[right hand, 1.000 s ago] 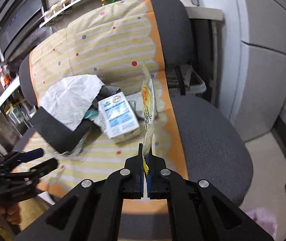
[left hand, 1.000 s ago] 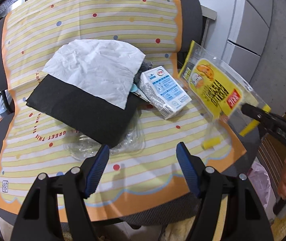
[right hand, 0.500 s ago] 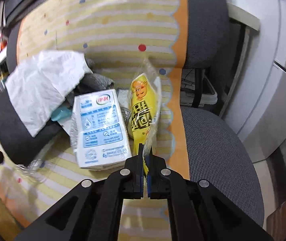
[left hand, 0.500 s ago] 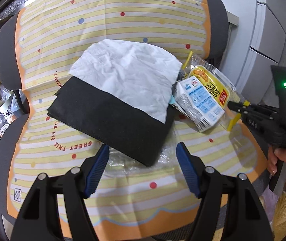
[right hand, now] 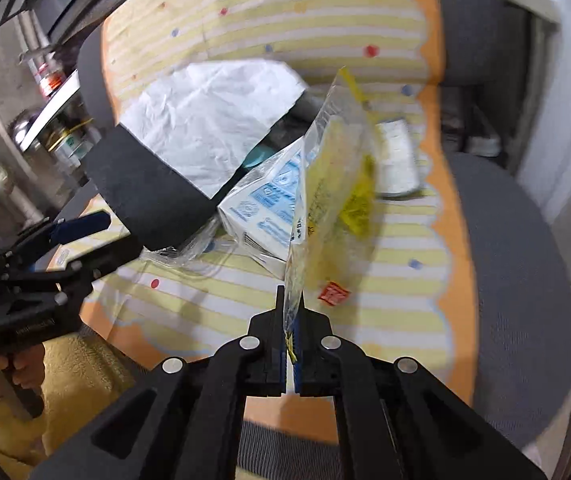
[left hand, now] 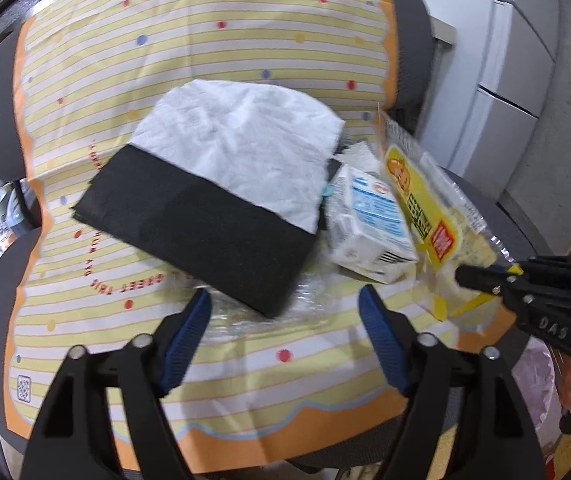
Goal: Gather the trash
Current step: 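Grasp the white milk carton with the left tool while the right tool holds the bag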
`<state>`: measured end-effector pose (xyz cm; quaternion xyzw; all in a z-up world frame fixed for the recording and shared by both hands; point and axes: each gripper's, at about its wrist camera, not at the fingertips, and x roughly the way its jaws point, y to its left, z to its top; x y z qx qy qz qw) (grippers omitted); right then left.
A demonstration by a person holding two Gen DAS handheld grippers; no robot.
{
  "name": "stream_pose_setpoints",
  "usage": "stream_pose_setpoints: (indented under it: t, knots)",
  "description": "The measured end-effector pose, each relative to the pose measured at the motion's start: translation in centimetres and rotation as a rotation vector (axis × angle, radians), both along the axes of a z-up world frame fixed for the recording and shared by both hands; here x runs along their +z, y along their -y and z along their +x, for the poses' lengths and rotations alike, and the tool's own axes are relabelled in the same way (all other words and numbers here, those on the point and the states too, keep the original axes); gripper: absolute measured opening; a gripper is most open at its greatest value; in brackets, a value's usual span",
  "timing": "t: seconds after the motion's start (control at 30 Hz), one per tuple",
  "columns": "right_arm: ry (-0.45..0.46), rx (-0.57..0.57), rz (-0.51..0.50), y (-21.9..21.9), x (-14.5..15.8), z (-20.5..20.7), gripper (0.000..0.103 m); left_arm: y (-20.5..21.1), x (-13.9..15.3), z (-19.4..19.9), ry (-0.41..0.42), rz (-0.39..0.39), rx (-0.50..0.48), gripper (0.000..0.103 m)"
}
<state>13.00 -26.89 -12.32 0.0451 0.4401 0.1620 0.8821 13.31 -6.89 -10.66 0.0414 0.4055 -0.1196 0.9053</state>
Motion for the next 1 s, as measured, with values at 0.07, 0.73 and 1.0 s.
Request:
stream_pose_setpoints:
  t: [0.07, 0.73, 1.0]
  knots:
    - [0.030, -0.076, 0.002, 1.5, 0.8, -1.7, 0.002, 1.3, -0.2, -0.4, 0.005, 0.011, -0.043, 0.084]
    - [0.146, -0.269, 0.041, 7.6, 3.5, -5.4, 0.002, 9.0, -3.8, 5.7, -0.009, 0.139, -0.255, 0.096]
    - [0.132, -0.254, 0.043, 7.5, 3.0, -4.9, 0.002, 9.9, -5.0, 7.2, -0.028, 0.175, -0.287, 0.081]
